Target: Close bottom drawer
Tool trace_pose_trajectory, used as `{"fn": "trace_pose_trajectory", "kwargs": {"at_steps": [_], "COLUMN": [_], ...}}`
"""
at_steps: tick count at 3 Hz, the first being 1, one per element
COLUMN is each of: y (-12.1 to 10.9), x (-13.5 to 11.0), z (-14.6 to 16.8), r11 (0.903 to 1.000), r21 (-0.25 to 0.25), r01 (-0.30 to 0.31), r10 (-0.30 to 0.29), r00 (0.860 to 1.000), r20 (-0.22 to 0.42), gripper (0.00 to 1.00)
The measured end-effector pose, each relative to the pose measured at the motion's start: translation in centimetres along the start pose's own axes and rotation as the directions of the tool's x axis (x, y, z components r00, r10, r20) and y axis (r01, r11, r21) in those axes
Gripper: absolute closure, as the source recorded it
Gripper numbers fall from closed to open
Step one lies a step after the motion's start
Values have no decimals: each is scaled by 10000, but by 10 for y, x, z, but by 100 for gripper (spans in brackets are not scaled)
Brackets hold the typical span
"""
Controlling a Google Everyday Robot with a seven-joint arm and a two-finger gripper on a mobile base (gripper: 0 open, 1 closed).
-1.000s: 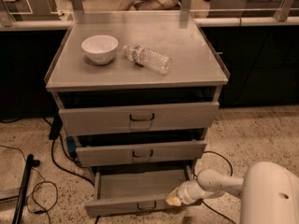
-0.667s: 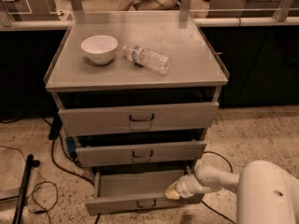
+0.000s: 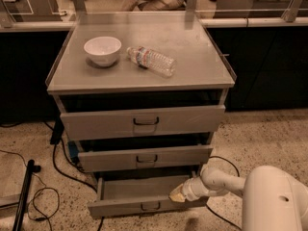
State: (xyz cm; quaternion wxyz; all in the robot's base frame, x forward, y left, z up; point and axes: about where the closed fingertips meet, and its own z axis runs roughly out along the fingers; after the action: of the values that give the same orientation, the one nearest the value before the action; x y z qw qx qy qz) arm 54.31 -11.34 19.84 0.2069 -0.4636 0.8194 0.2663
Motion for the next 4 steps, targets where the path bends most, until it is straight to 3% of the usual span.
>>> {"fn": "trace_pose_trajectory", "kwargs": {"at_steps": [2, 3, 4], "y": [0, 0, 0], "x": [0, 0, 0], "z": [0, 0, 0], "r11": [10000, 10000, 10000], "r21": [-1, -2, -3], "r01": [0, 0, 0], "r10": [0, 0, 0], "r00": [10000, 10000, 10000], "r20": [0, 0, 0], "gripper": [12, 0, 0]}}
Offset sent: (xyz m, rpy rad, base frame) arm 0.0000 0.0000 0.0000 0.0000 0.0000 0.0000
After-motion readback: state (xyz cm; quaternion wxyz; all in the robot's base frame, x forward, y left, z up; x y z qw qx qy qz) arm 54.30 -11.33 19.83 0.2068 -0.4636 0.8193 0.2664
